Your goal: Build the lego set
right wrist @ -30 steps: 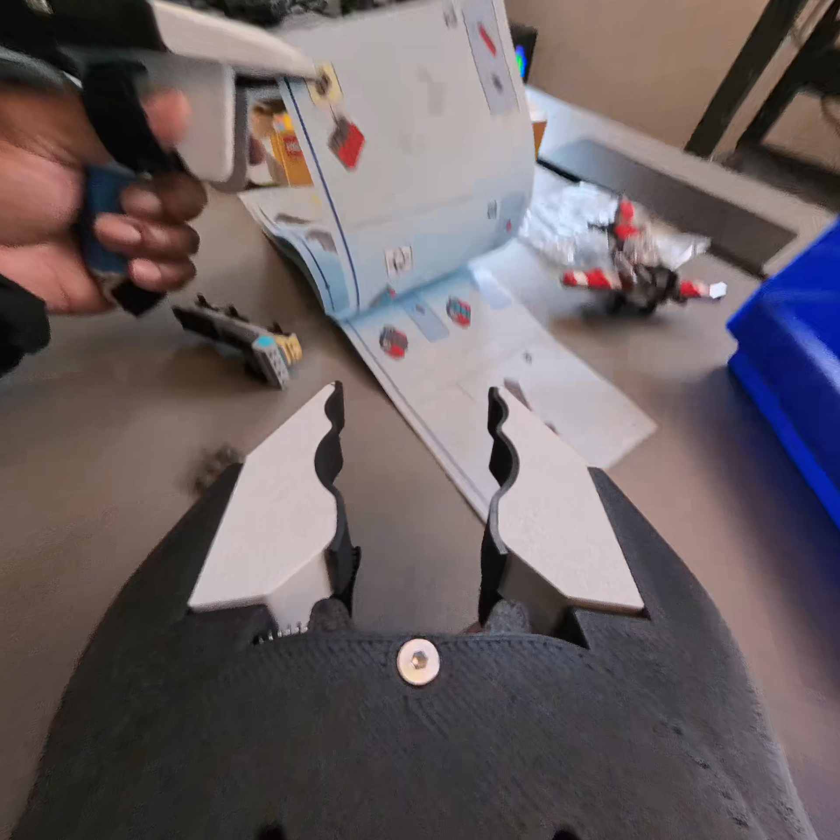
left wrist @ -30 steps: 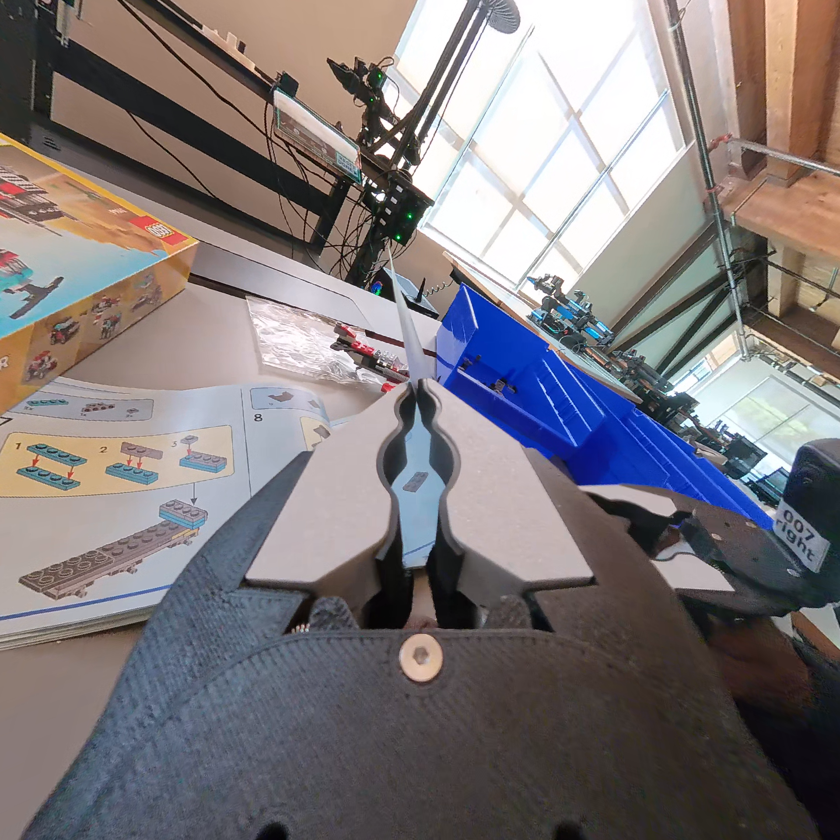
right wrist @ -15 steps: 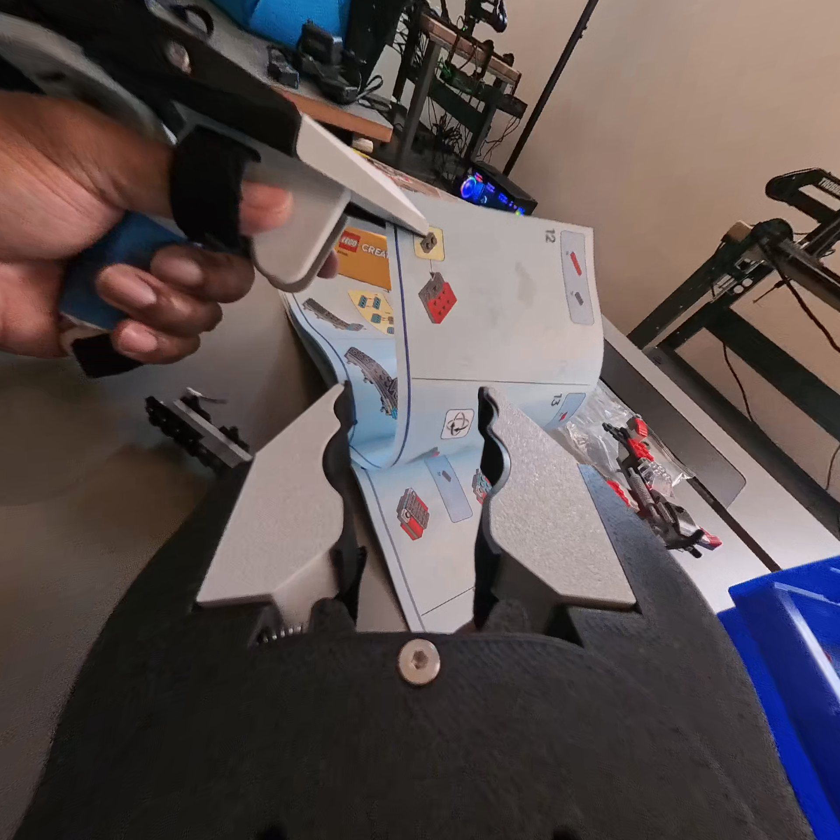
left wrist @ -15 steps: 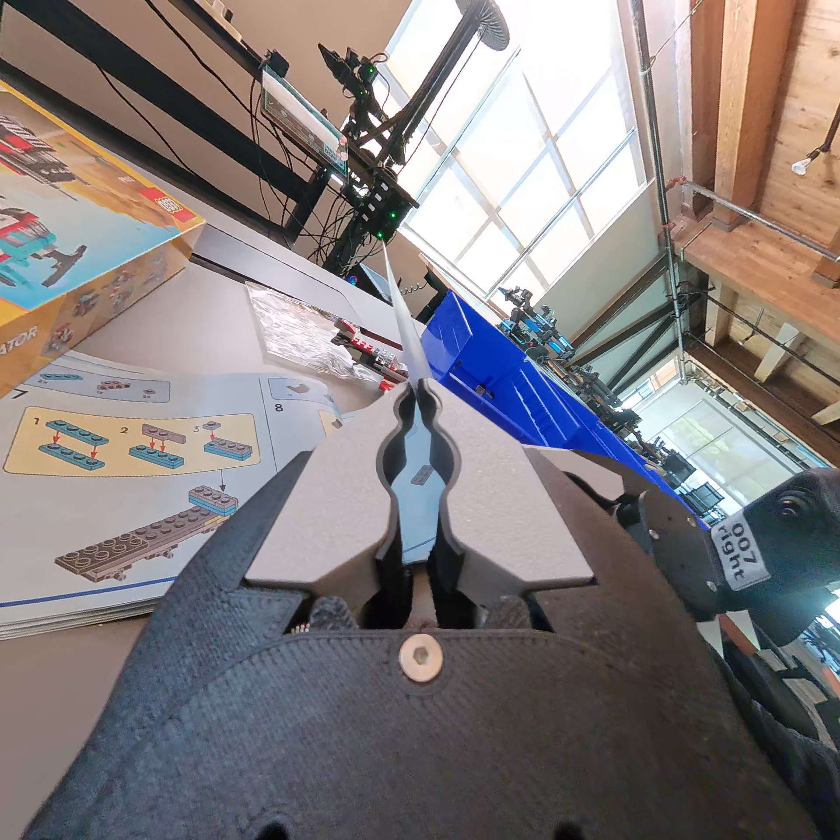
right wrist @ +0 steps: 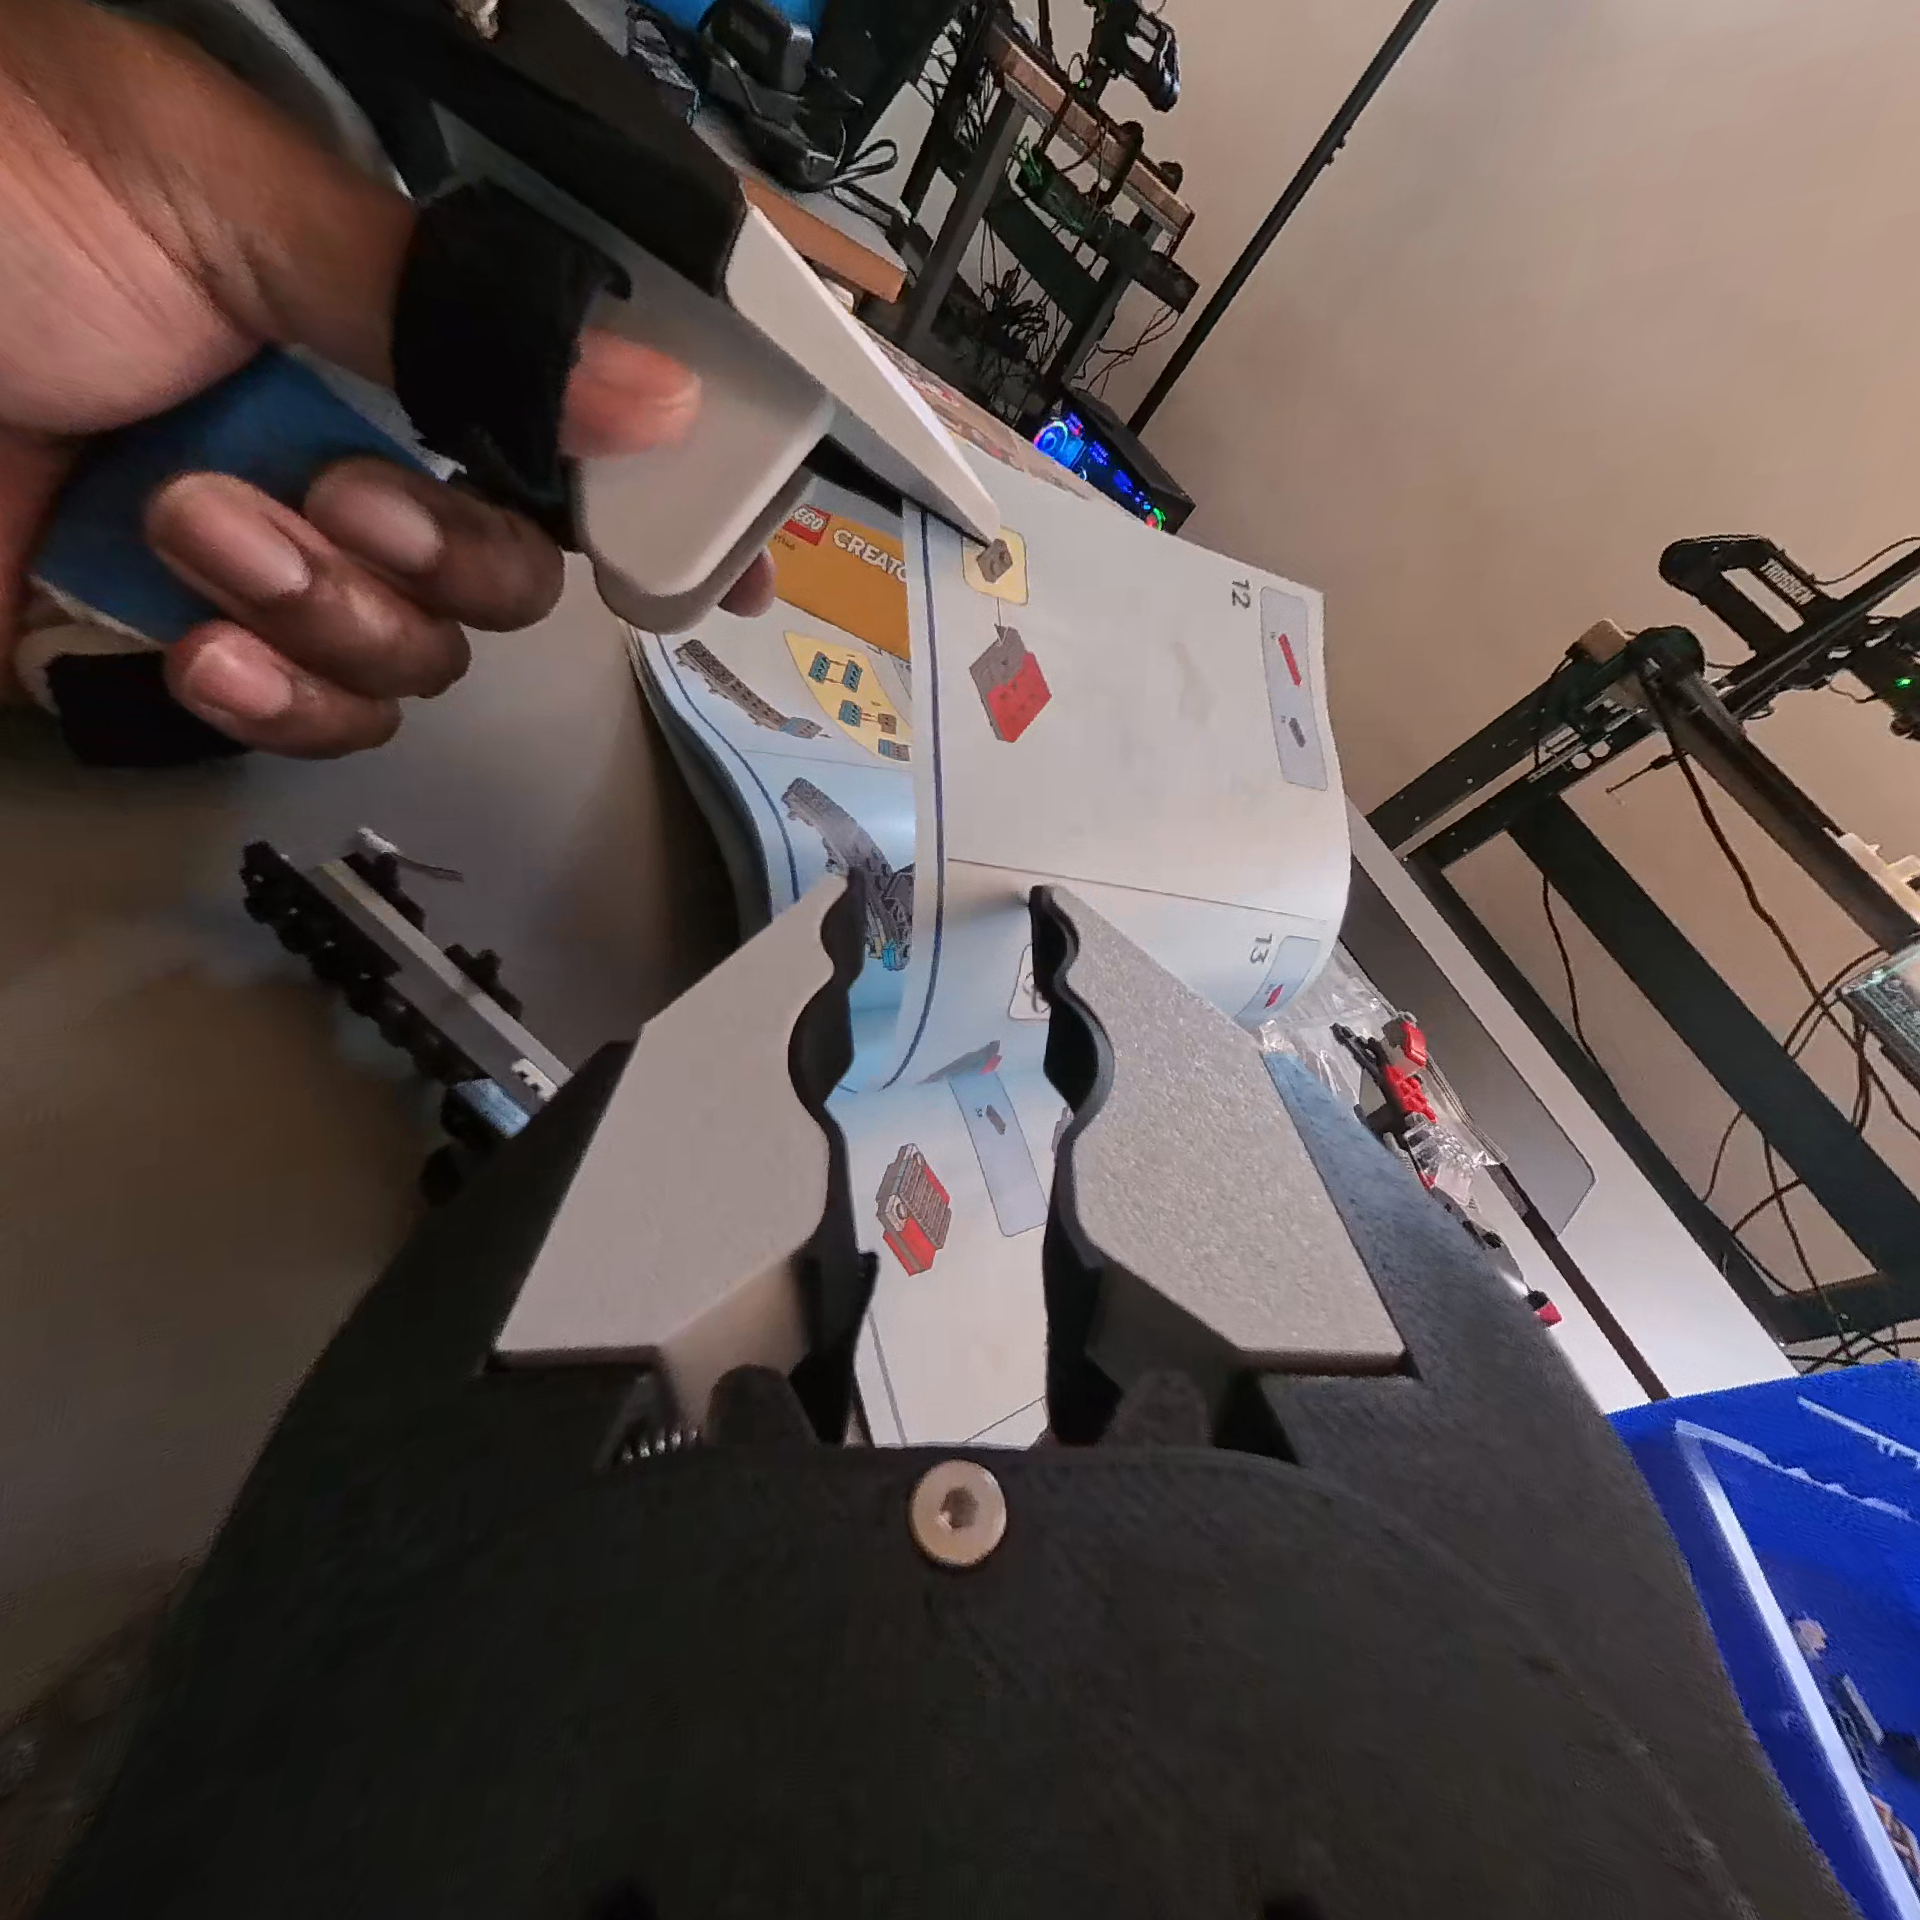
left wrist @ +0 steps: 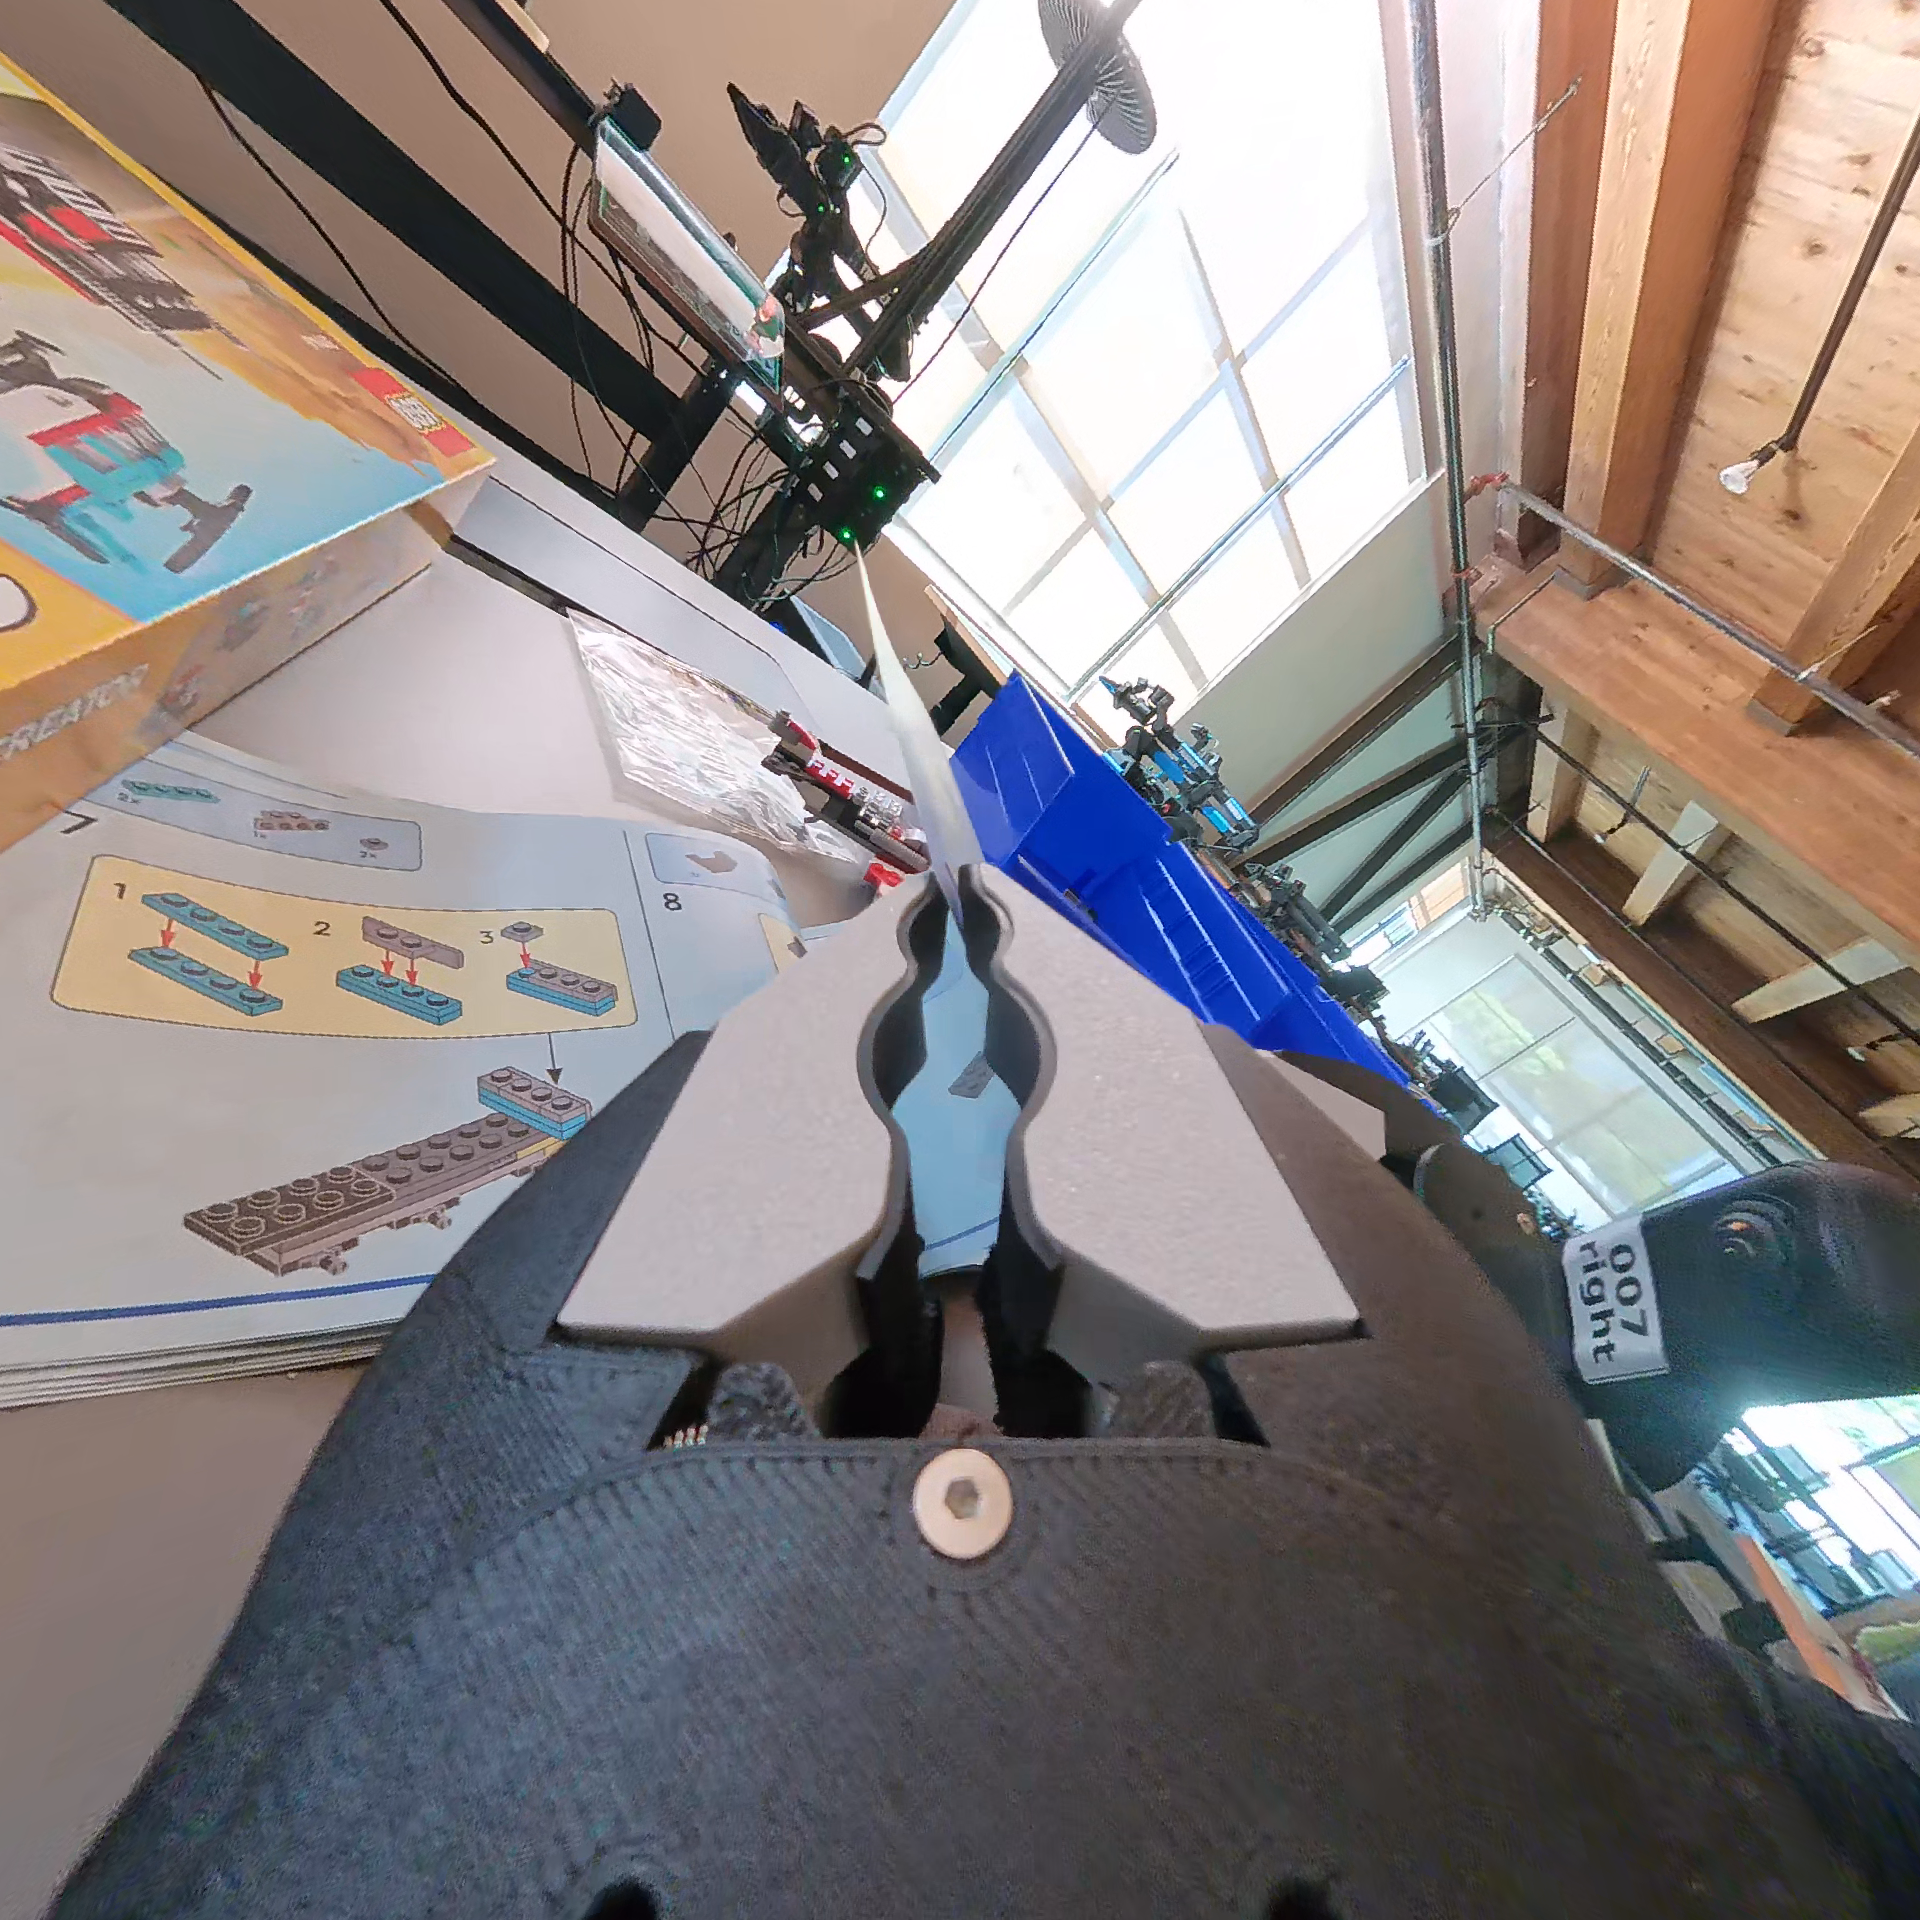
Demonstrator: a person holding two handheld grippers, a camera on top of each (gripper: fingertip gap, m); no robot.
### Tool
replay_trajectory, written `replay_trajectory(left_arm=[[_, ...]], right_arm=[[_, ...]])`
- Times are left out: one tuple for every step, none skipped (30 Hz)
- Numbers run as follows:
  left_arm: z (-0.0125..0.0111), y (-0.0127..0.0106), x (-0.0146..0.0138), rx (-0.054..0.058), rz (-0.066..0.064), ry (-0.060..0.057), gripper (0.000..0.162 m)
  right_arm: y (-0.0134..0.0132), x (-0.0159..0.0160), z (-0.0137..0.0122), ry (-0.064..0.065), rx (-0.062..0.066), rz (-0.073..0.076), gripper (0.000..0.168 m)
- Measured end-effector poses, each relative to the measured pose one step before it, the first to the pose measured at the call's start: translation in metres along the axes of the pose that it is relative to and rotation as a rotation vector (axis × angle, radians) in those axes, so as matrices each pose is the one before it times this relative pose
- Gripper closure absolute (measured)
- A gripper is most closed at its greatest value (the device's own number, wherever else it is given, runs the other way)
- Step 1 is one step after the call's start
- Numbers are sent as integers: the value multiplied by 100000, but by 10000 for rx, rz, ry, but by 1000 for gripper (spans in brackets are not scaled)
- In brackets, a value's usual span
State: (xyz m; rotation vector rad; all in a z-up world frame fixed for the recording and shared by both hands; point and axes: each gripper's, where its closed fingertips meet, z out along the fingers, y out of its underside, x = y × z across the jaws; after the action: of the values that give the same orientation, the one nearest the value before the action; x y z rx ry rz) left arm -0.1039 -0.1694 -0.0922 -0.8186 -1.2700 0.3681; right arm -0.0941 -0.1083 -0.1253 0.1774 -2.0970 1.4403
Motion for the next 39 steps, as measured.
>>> replay_trajectory(left_arm=[[-4, -20, 12, 13, -74, 75, 160], [0, -16, 43, 10, -45, 70, 159], [8, 1, 41, -4, -26, 61, 159], [20, 22, 67, -16, -16, 63, 158], [12, 24, 56, -22, -17, 60, 157], [16, 30, 53, -22, -21, 51, 156], [12, 23, 31, -22, -21, 40, 155], [11, 26, 4, -24, -24, 19, 155], [9, 27, 11, -19, -20, 19, 154], [10, 19, 16, -18, -14, 21, 153], [12, 32, 2, -29, -18, 11, 151], [15, 45, -4, -28, -19, 7, 149], [4, 15, 1, -14, -15, 8, 148], [-7, -4, 5, 3, -10, 18, 147], [-2, -20, 9, 10, -14, 14, 146], [-14, -15, -10, 6, -25, 13, 144], [-9, -18, 4, 6, -37, 29, 141], [-25, -34, 23, 9, -43, 46, 140], [-31, -34, 38, 16, -46, 58, 139], [-28, -49, 11, 19, -56, 50, 138], [-40, -54, -12, 24, -68, 33, 137], [-38, -70, -46, 34, -76, 15, 136], [-42, -98, -47, 45, -72, 12, 136], [-48, -89, -36, 44, -67, 16, 135], [-36, -71, -20, 35, -61, 19, 135], [-41, -62, -23, 28, -55, 19, 135], [-24, -54, -20, 26, -49, 13, 135], [-25, -54, -25, 26, -44, 12, 135], [-32, -59, -21, 26, -42, 9, 135], [-29, -51, -22, 26, -39, 5, 135], [-22, -45, -30, 24, -42, 6, 135], [-28, -52, -14, 19, -44, 14, 135], [-19, -25, 1, 8, -39, 22, 135], [-14, -22, 4, 0, -35, 24, 135], [0, -3, 2, -4, -27, 21, 135], [5, 12, 15, -8, -19, 21, 135], [7, 3, 18, -11, -10, 17, 135], [-1, 21, 7, -12, -7, 10, 135], [6, 8, -8, -10, -8, 5, 135]], right_arm=[[110, 21, 26, -3, -34, 25, 136], [139, 10, 56, -18, -58, 34, 137], [169, 43, 53, 7, -71, 41, 138], [103, 70, 22, 22, -39, 33, 138], [30, 26, 14, -2, -1, 33, 139], [15, 5, 2, -14, 4, 38, 140], [22, 9, 7, -1, -8, 22, 141], [29, -14, 5, -8, -15, 7, 141], [50, -49, 27, -27, -21, 10, 141], [50, -49, 34, -24, -25, 11, 141], [57, -31, 30, -16, -30, 3, 141], [28, -15, 6, -4, -11, -5, 141], [-7, -22, 10, -11, 2, 6, 141], [3, -27, 4, -18, 1, 14, 141], [-18, -31, 3, -13, 10, 7, 141], [-13, -8, 1, 1, 6, 2, 141], [-6, -9, -3, -3, 2, -5, 141], [-6, -2, 3, -1, 4, 1, 141], [-20, -5, -3, -5, 12, 6, 141], [-10, -14, -2, -7, 10, 9, 141], [-11, -19, 0, -7, 5, 2, 141], [-9, -15, -1, -5, 3, -1, 141], [-7, -15, 3, -11, 5, 0, 141], [-9, -16, -8, -6, 6, 3, 141], [-15, 4, 6, -3, 7, 7, 141], [-1, -2, 0, -4, 7, 9, 141], [6, 2, 3, -2, -1, 6, 141], [6, 9, 4, 8, -8, 0, 141], [-3, 4, 2, 1, 2, -4, 141], [-30, -14, -10, -3, 13, 0, 141], [-9, -5, -1, -1, 4, -6, 141], [7, -13, 6, 3, -2, -16, 141], [-5, -14, 4, 0, 1, -14, 141], [6, -13, 10, -5, -2, -2, 141], [-5, -4, 4, 2, -2, -5, 141], [2, -3, 0, 3, 2, -10, 141], [-7, 3, -9, 5, 5, -3, 141], [1, 4, -7, 2, 2, 1, 141], [6, -1, 3, -5, -1, 4, 141]])
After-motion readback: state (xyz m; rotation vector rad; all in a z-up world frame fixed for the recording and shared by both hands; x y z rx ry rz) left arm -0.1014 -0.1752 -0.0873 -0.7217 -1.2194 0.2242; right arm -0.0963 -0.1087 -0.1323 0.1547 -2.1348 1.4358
